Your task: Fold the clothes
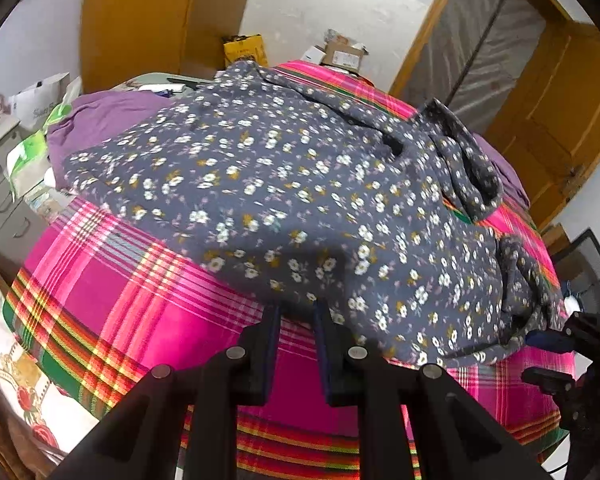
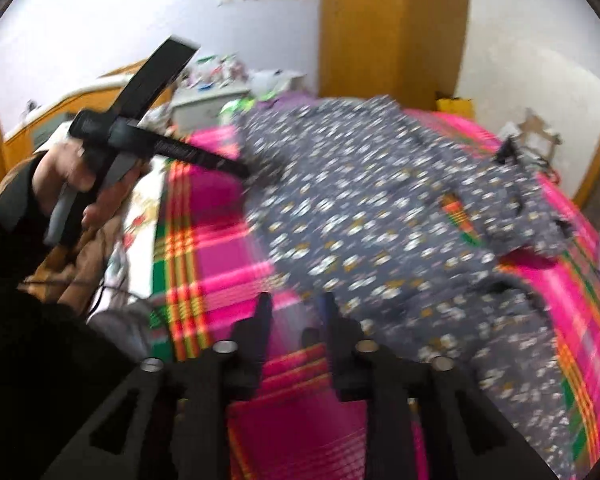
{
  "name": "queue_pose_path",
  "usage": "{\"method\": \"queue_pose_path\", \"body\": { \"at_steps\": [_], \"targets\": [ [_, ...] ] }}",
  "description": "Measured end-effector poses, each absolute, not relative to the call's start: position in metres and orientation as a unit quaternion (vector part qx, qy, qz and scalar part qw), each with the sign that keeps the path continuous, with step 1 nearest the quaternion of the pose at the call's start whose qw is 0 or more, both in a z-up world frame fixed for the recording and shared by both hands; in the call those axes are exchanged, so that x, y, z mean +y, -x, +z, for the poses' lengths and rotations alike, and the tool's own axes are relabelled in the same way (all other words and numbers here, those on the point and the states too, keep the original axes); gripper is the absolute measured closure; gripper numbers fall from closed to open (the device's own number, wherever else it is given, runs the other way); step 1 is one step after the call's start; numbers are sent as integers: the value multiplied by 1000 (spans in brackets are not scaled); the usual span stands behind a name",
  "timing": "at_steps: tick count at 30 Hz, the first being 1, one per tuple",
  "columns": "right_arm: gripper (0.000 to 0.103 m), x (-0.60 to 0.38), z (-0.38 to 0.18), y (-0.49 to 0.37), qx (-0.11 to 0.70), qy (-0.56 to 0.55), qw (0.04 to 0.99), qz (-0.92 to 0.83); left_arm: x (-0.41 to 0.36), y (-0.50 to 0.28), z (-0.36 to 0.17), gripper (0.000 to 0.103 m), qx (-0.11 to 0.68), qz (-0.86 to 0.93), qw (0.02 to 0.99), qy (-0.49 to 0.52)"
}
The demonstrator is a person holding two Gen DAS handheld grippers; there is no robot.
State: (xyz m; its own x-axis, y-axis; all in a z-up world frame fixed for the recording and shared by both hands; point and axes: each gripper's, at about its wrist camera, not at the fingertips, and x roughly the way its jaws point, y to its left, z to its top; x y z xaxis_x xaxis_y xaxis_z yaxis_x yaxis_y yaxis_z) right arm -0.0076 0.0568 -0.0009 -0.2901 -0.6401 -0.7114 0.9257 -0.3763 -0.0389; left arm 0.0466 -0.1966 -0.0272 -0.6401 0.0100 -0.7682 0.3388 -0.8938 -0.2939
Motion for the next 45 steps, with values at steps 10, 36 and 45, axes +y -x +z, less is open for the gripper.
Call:
{"method": "queue_pose_path", "body": {
  "at_steps": [10, 36, 45],
  "targets": [
    [68, 54, -5, 24, 173, -327, 502, -782, -241, -63, -20, 86, 264, -884, 152, -355],
    [68, 12, -24, 12, 258, -320, 475, -778, -339, -95, -31, 77, 359, -855, 191, -322],
    [68, 4, -31, 11, 291, -315, 462, -776, -363, -61, -38, 74, 381, -846, 183, -325]
  ]
}}
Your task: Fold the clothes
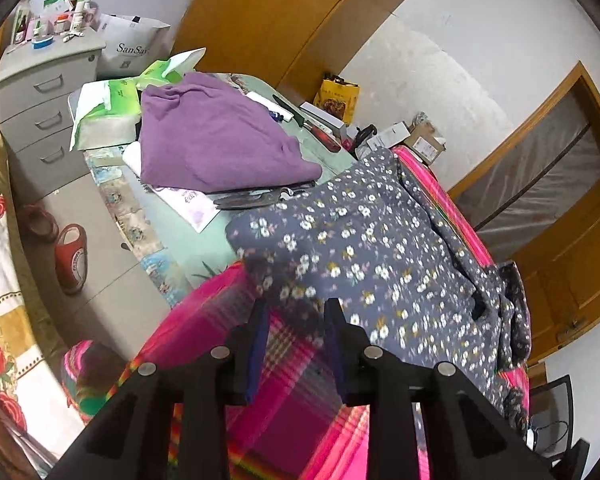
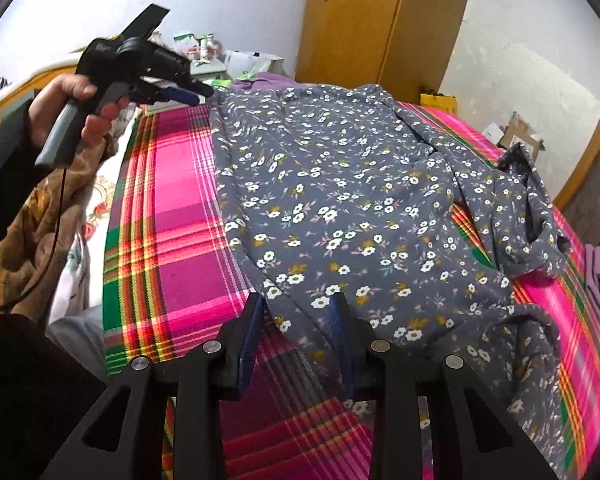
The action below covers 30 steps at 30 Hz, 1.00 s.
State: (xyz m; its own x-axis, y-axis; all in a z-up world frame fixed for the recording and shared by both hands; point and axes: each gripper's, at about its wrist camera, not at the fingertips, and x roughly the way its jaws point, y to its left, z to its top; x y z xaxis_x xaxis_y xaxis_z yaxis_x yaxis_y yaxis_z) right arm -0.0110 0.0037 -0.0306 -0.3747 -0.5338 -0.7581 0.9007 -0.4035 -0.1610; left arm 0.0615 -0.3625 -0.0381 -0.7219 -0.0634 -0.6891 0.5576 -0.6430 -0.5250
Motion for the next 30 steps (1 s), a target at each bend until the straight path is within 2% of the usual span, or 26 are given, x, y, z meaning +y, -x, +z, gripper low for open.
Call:
{"method": "queue_pose_path", "body": {
  "at_steps": [6, 7, 8, 9, 10, 11, 14, 20, 30],
  "targets": [
    [68, 4, -33, 15, 290, -320, 461, -775, -368, -55, -42, 74, 396, -842, 183, -319],
    [69, 3, -33, 14, 292, -319, 462, -774, -369, -54, -42, 80, 398, -841, 183, -317],
    [73, 3, -33, 13, 295, -317, 464, -773, -369, -54, -42, 90, 395, -842, 185, -317],
    [76, 3, -33, 12, 297, -315, 465, -772, -369, -54, -41, 94, 391, -844, 187, -317],
    [88, 3, -33, 11, 300, -314, 467, -771, -368, -54, -40, 100, 385, -846, 188, -316],
    [95, 3, -33, 9, 301, -312, 469, -769, -367, -54, -39, 100, 379, -849, 190, -315],
    [99, 2, -32, 6, 302, -309, 474, -767, -364, -56, -35, 101, 361, -856, 197, -312],
    [99, 4, -20, -3, 291, -303, 490, -764, -368, -73, -31, 101, 353, -861, 206, -302],
    [99, 4, -33, -13, 288, -320, 503, -750, -367, -75, -45, 101, 344, -856, 208, -325]
  ]
}}
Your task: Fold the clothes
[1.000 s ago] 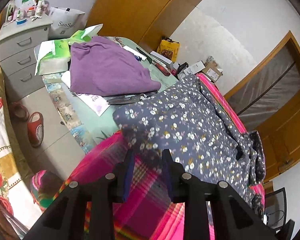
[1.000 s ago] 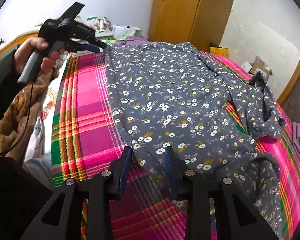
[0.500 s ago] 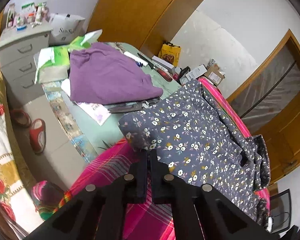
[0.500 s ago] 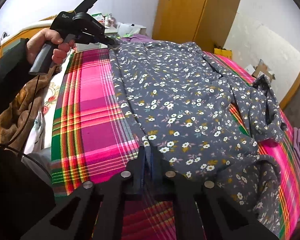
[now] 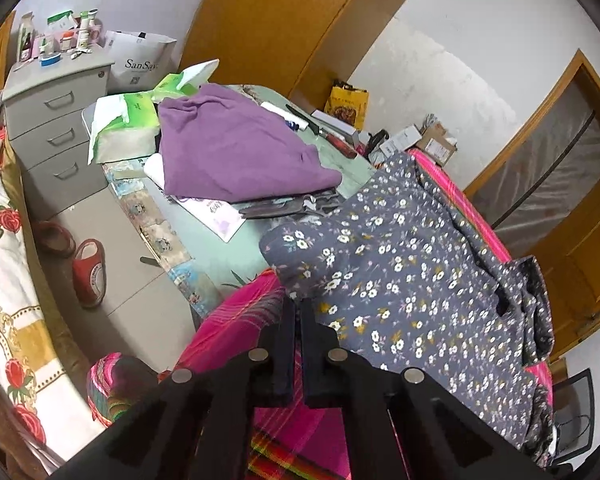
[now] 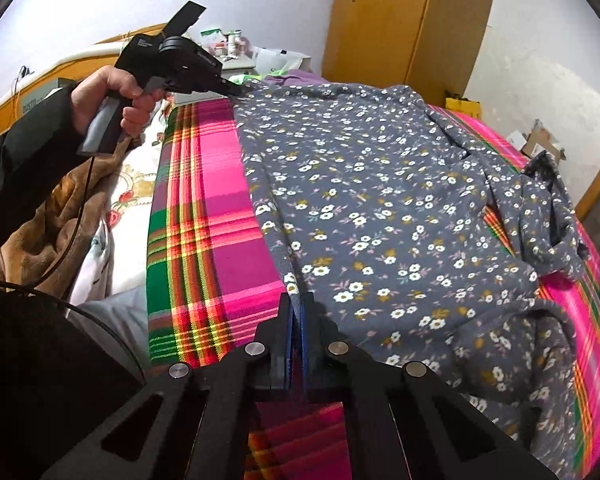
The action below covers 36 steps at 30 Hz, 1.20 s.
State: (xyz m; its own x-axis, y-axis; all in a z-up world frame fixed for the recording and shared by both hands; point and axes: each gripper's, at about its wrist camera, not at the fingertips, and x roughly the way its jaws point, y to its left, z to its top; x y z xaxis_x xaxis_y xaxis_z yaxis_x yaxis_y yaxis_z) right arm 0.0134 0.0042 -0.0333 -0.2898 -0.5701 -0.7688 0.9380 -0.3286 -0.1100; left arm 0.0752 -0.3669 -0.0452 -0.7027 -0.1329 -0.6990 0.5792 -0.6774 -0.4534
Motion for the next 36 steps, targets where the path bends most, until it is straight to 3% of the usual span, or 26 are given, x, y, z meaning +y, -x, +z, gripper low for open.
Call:
{"method": "queue_pose_path", "body": {
  "at_steps": [7, 11, 17, 23, 36],
  "targets": [
    [87, 13, -27, -11, 263, -336, 507, -749, -356, -83, -34, 100, 323, -857, 213, -340],
    [86, 37, -8, -10, 234, -320, 500, -770, -342, -90, -23, 100, 302, -865, 218, -336],
    [84, 94, 18, 36, 183, -314, 398, -842, -299, -78, -9, 100, 282, -884, 162, -334],
    [84, 134, 8, 101, 211, -332, 312, -865, -238, -51, -6, 100, 258, -896, 67, -355],
    [84, 137, -21, 174, 227, -380, 374, -815, -161, -23, -14, 100, 230, -890, -25, -393]
  ]
}}
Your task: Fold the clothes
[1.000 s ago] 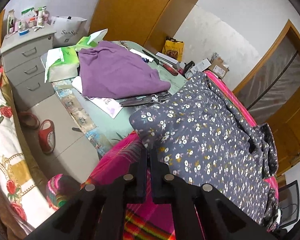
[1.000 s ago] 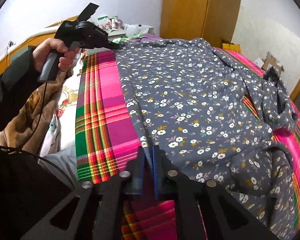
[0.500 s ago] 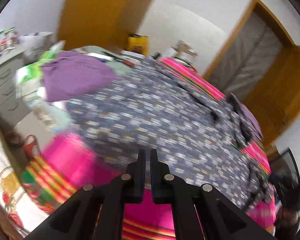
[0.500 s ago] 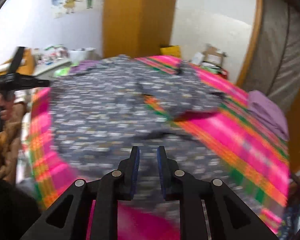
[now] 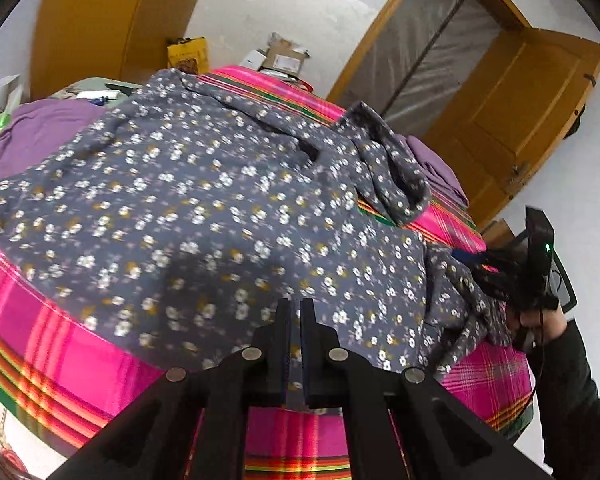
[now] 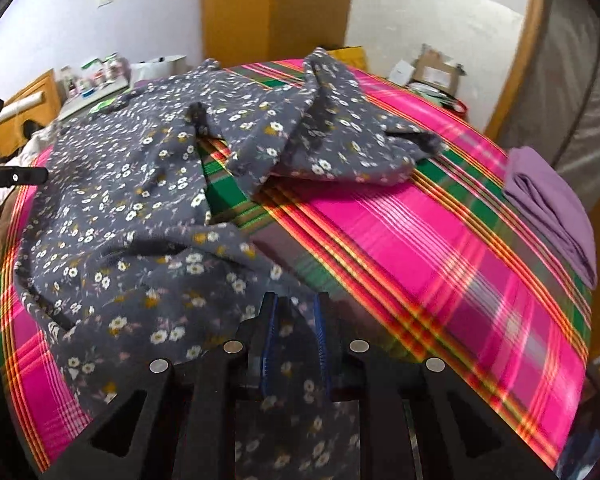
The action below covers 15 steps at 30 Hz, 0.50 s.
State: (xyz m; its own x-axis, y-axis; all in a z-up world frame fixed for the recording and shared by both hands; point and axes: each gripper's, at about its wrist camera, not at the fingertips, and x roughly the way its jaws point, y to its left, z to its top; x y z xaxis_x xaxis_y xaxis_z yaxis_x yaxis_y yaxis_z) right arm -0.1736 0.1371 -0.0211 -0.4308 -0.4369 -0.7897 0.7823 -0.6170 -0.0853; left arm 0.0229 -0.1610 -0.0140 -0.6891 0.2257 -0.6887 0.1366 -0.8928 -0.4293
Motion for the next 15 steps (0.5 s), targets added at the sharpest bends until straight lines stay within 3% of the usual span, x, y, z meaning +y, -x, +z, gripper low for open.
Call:
{"method": "queue_pose_path", "body": {
  "at_steps": [1, 4, 10, 13, 15],
  "targets": [
    [84, 137, -21, 176, 228, -380, 380, -812, -158, -22, -15, 100, -229, 889, 27, 395],
    [63, 137, -20, 183, 231, -381, 398, -802, -155, -22, -16, 100, -229, 888, 32, 398],
    [64, 132, -27, 190, 235, -398, 429, -777, -155, -20, -17, 100, -237, 885, 35, 400],
    [89, 130, -26, 187, 226, -398, 436, -775, -154, -20, -16, 100, -239, 884, 38, 399],
    [96, 130, -22, 182, 229, -392, 433, -779, -151, -20, -14, 100, -237, 885, 41, 397]
  ]
}}
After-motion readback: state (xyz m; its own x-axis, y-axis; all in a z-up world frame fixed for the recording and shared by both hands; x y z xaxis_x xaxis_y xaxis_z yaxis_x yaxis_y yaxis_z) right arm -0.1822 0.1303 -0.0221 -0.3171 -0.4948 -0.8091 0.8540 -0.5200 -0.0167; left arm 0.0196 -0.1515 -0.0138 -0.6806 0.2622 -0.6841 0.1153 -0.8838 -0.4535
